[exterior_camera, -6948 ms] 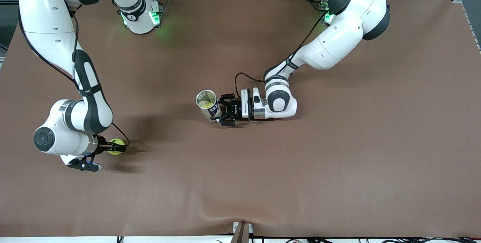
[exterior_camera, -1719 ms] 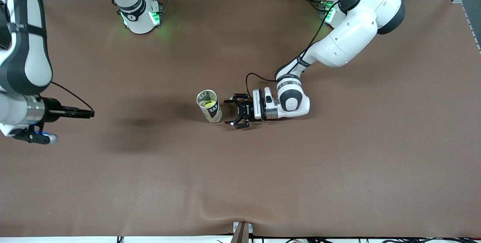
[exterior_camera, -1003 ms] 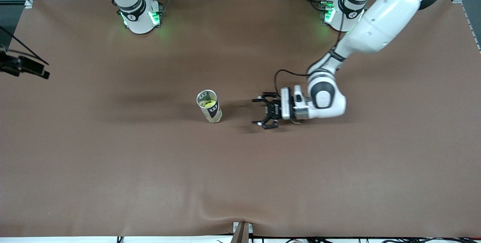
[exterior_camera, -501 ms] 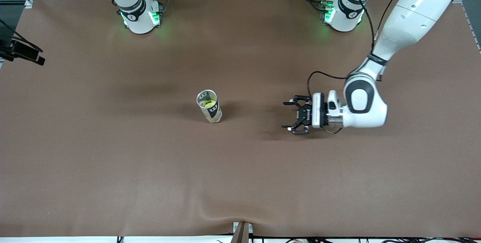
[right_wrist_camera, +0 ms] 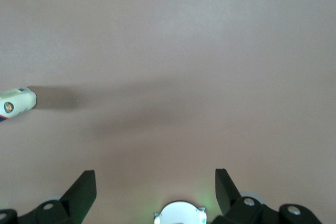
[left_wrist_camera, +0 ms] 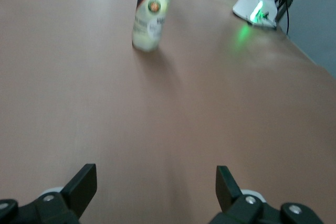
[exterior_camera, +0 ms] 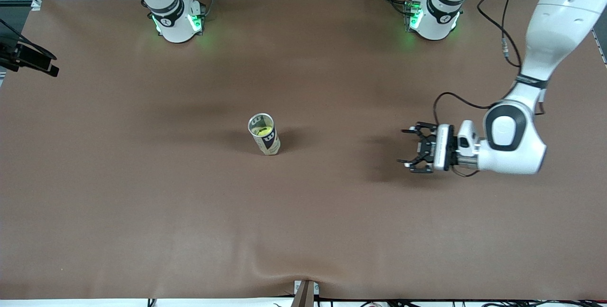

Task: Insert tennis ball vertically with right arm
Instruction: 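Open the left gripper and pull it back from the can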

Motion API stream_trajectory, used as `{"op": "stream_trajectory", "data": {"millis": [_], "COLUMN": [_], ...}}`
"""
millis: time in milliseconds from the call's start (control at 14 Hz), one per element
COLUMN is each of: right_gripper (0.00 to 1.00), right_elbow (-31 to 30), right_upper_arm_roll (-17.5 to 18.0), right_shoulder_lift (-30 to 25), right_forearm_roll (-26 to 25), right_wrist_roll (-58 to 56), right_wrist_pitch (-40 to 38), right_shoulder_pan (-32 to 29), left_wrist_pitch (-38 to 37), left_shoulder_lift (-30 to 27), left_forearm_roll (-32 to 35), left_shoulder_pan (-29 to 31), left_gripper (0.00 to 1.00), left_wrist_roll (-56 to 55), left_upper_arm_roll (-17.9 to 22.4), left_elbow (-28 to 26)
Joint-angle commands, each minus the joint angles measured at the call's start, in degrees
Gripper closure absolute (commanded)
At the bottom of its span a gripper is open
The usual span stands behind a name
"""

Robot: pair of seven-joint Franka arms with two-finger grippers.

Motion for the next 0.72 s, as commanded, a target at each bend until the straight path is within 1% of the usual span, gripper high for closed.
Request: {"op": "stream_trajectory", "data": {"millis": [0,143,358,501,645], "right_gripper": [0.0,0.0,0.0,0.0,0.0], "right_elbow": [1.7,2.8,2.9,2.9,2.9], "right_upper_arm_roll": [-0.3,-0.4,-0.5,-0.4,-0.4], "right_shoulder_lift": [0.8,0.8,0.8,0.8,0.8], "right_forearm_roll": [-0.2,-0.4,-0.5,-0.4,-0.3], "right_wrist_roll": [1.0,1.0,1.0,1.0,1.0], "right_wrist_pitch": [0.4,0.2,0.0,0.0,0.1], "right_shoulder_pan": [0.1,0.0,-0.2,-0.1,0.1], "left_wrist_pitch": [-4.6,-7.1,-12.3,-13.6,-13.8], "left_shoulder_lift": [-3.5,-4.9,-6.0,-6.0,-6.3], "left_forearm_roll": [8.9,13.5,21.6,24.9,25.6], "left_shoulder_pan": [3.1,4.7,5.1,5.0,5.0], "left_gripper": [0.0,0.0,0.0,0.0,0.0], "left_wrist_roll": [-6.2,-10.9,-20.6,-23.2,-24.8], "left_upper_arm_roll": [-0.1,-0.1,-0.1,-0.1,0.0], "left_elbow": [1.0,2.7,7.9,10.4,10.9]}}
